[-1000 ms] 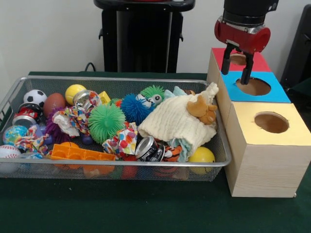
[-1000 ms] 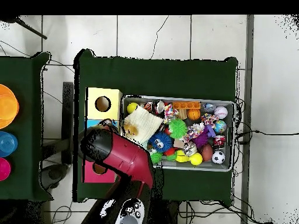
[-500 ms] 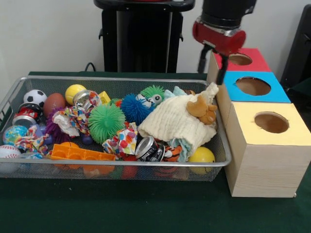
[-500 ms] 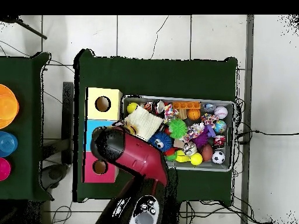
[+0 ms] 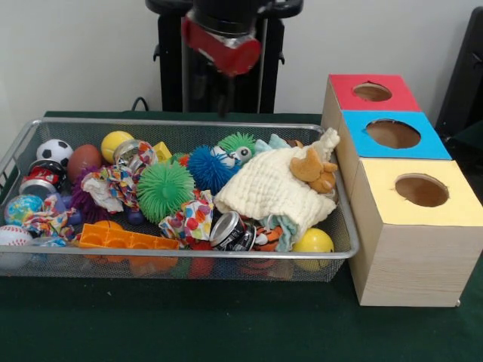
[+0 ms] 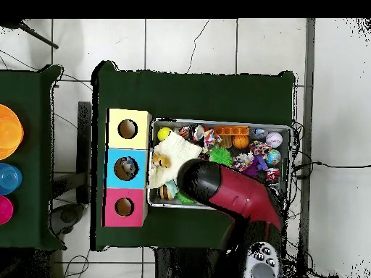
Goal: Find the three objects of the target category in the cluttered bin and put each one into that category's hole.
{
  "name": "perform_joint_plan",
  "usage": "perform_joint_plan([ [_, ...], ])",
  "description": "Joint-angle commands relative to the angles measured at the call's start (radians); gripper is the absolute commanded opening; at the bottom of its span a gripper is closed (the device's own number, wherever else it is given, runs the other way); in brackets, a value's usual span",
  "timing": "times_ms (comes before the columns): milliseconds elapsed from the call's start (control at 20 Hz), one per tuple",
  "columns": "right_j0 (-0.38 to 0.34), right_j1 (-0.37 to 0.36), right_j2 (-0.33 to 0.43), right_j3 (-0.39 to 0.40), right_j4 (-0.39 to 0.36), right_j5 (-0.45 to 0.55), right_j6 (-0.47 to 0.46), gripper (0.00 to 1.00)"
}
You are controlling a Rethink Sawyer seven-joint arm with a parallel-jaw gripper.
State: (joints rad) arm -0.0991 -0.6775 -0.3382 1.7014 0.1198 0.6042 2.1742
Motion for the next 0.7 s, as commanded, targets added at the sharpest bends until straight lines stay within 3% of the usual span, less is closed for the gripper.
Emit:
perform_joint_plan([
  [50, -0.149, -0.046, 0.204, -0.103, -0.207, 0.073, -0.446, 1.0],
  [300, -0.248, -0.035, 0.283, -0.11, -0.324, -0.019, -0.46, 1.0],
  [700, -0.336, 0.016, 0.352, -0.171, -0.519, -0.146, -0.444, 1.0],
])
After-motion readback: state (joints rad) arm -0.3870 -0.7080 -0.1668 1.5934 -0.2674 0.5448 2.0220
